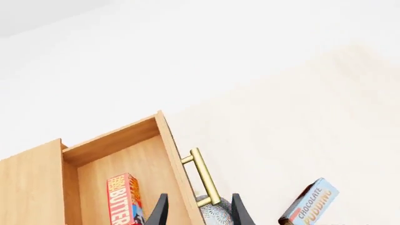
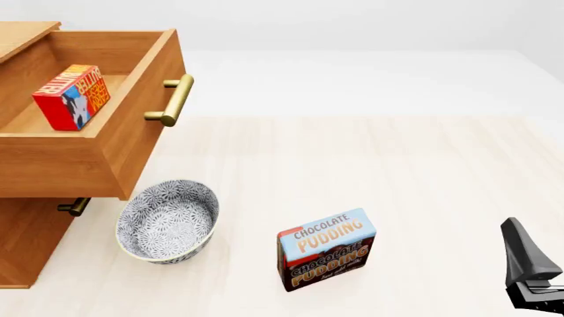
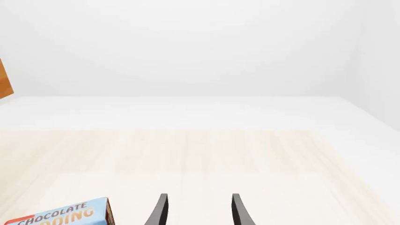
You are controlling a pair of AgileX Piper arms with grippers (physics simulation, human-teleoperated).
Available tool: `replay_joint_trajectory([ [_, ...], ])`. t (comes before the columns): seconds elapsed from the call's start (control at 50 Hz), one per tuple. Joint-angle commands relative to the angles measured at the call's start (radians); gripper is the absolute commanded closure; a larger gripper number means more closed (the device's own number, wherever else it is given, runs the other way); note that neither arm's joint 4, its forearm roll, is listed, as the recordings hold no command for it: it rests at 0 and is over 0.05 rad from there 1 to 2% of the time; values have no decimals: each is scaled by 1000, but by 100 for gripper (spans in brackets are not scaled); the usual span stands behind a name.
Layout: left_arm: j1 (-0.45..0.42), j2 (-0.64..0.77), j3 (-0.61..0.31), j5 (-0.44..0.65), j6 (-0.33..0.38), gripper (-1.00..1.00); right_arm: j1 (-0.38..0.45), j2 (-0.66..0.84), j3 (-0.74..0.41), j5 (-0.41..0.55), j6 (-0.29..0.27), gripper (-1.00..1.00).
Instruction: Put the butter at the back in the top drawer of the cabinet and close it.
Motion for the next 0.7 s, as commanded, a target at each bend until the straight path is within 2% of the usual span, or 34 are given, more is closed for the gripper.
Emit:
replay_joint_trajectory([
  [0.02, -97, 33, -49, 0, -23, -100, 0, 0, 0, 0, 0, -100],
  [0.34, -197, 144, -80, -6, -45, -100, 0, 0, 0, 0, 0, -100],
  [0.42, -219, 157, -57, -28, -53, -100, 0, 0, 0, 0, 0, -100],
  [0.48, -229, 145, 11, -81, -35, -100, 0, 0, 0, 0, 0, -100],
  [0.7, -289, 201, 121, -180, -87, -100, 0, 0, 0, 0, 0, -100],
])
